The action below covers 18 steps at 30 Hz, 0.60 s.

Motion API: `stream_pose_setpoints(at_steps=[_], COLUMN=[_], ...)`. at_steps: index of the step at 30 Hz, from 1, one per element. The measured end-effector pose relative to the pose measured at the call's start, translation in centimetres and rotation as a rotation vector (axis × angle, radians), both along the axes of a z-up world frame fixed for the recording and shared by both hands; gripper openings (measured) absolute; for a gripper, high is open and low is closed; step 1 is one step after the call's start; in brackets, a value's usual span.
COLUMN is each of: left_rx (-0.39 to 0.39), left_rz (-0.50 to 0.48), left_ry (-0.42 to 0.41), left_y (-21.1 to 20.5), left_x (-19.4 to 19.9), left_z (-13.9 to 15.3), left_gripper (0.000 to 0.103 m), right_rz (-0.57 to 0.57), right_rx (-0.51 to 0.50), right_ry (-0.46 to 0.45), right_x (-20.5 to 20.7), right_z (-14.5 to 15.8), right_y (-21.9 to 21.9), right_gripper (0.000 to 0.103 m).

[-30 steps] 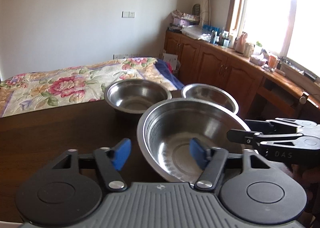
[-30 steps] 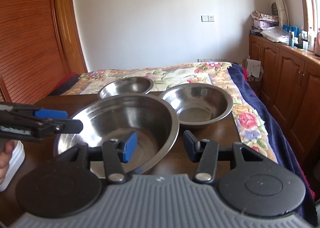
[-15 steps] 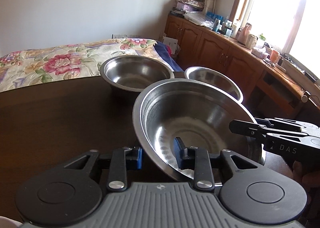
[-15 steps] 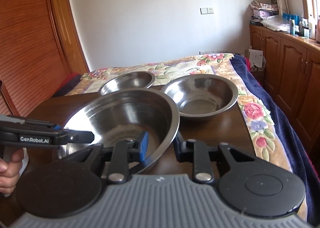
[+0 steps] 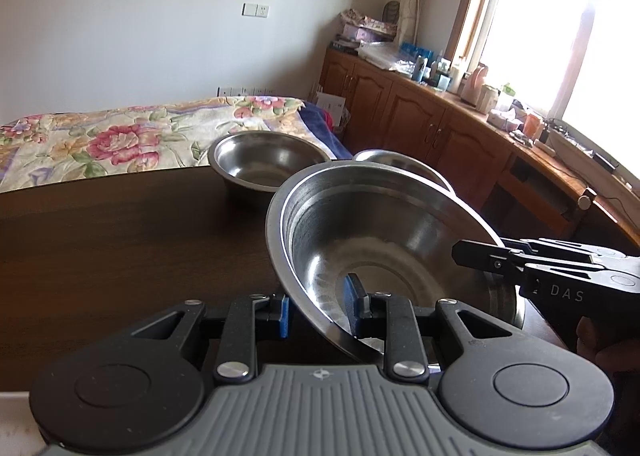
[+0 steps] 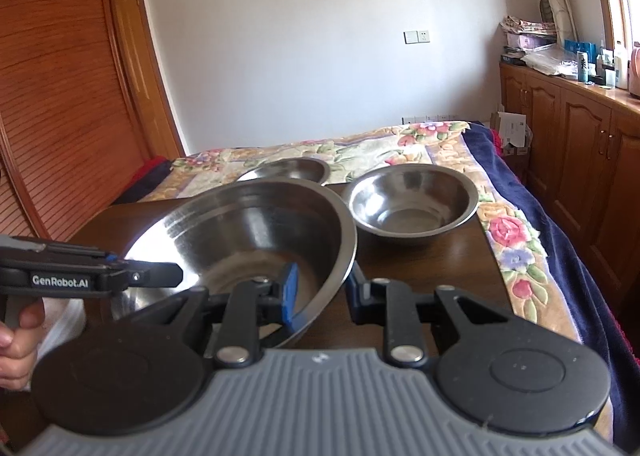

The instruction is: Organize plates and bowls

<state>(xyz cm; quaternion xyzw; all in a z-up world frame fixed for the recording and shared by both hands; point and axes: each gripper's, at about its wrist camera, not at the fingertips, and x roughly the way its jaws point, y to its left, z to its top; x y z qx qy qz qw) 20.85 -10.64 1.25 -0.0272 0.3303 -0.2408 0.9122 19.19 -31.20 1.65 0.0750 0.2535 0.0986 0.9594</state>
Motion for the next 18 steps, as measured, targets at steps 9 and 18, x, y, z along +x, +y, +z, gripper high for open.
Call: stream_pose_setpoints(at_steps=[9, 18], left_rx=[-0.035, -0.028], left_rz=[0.021, 0.015], left_ry=[-0.006, 0.005], left_y=[2.4, 3.4], left_x=[-2.8, -4.6], left_z=[0.3, -0.4], left_gripper=[0.028, 0.028], right_rz=[0.024, 0.036], right_rx=[-0.028, -0.037], right_ry=[-0.024, -0.009], right_x=[-2.1, -3.6], right_z=[0.1, -0.3], right_y=[2.3, 3.4], right_gripper=[0.028, 0.028])
